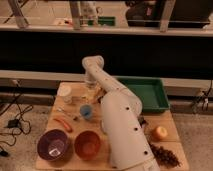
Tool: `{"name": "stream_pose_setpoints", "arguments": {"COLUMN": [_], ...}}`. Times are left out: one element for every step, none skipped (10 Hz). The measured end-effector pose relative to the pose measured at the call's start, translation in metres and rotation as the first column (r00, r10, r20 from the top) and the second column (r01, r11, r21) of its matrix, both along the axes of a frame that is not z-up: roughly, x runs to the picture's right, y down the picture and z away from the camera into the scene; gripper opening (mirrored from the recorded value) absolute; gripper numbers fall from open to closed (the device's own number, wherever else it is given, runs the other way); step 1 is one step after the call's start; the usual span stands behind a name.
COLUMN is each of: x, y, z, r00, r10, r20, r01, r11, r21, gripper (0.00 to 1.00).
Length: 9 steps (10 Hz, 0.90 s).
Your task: Place banana in tray
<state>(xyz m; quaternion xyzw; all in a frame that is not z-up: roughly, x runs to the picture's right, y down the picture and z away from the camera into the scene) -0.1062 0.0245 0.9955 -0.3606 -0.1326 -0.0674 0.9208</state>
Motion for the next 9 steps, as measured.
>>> {"name": "stream_pose_setpoints", "arguments": {"x": [0.004, 0.0045, 0.0045, 0.0043, 0.0032, 0.0034, 0.0039, 0.0044, 0.0053], "y": [0.0003, 0.0012, 0.002, 0.0035, 0.0042, 0.0047, 0.0054, 0.0057, 0.0055], "z": [0.0014, 0.002, 0.0024, 0.0032, 0.0038, 0.0042, 0.0044, 0.0044, 0.0048], "r00": [1.0, 1.0, 1.0, 1.0, 1.0, 1.0, 1.0, 1.0, 1.0], "r10": [0.004, 0.003, 0.001, -0.002, -0.003, -0.002, -0.001, 0.0, 0.002], "r20": [-0.003, -0.002, 0.0, 0.003, 0.008, 0.013, 0.021, 0.024, 0.029], "r01": [-0.004, -0.003, -0.001, 0.002, 0.003, 0.002, 0.001, 0.0, -0.002], "r11": [1.0, 1.0, 1.0, 1.0, 1.0, 1.0, 1.0, 1.0, 1.0], "r21": [-0.001, -0.002, -0.003, -0.004, -0.002, -0.001, 0.001, 0.0, 0.0], "gripper": [0.8, 0.8, 0.8, 0.8, 0.8, 0.77, 0.67, 0.6, 0.49]}}
